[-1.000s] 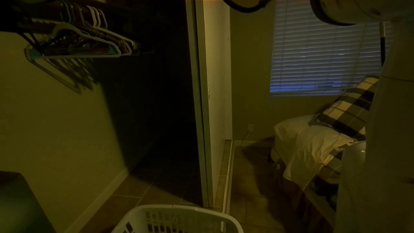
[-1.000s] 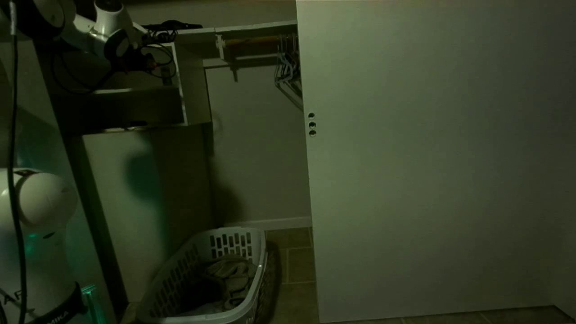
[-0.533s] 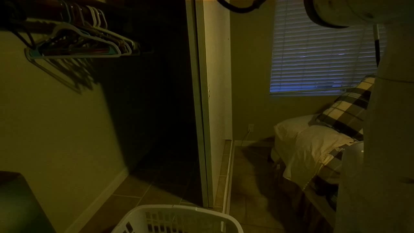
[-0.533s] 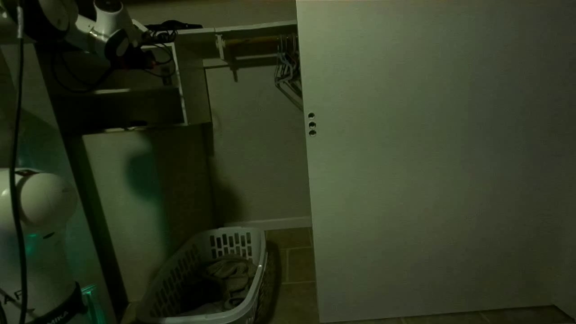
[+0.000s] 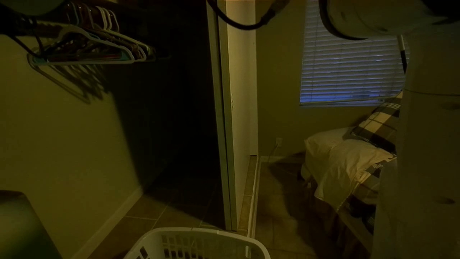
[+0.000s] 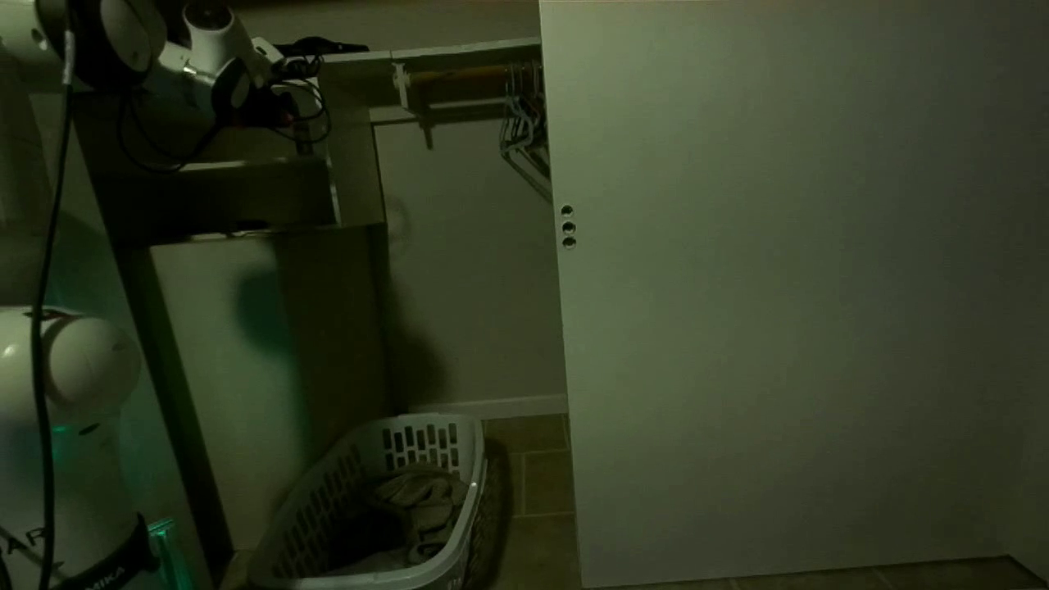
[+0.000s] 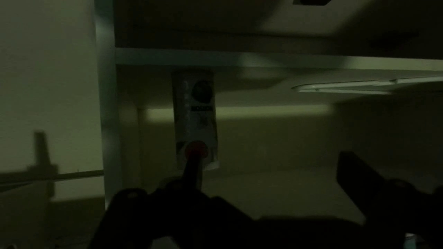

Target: Move the black object to the lower shelf

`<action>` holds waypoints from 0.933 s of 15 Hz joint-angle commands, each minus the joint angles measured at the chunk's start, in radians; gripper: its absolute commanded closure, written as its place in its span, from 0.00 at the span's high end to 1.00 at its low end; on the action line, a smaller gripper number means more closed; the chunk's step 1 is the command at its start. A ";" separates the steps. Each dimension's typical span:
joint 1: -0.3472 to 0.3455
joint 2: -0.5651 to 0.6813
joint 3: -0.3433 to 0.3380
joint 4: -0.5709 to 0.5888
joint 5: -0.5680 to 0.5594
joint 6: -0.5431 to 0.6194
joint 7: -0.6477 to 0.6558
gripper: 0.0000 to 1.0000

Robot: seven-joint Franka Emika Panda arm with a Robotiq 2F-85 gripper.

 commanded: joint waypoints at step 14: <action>0.060 0.273 -0.026 0.336 -0.346 -0.027 0.211 1.00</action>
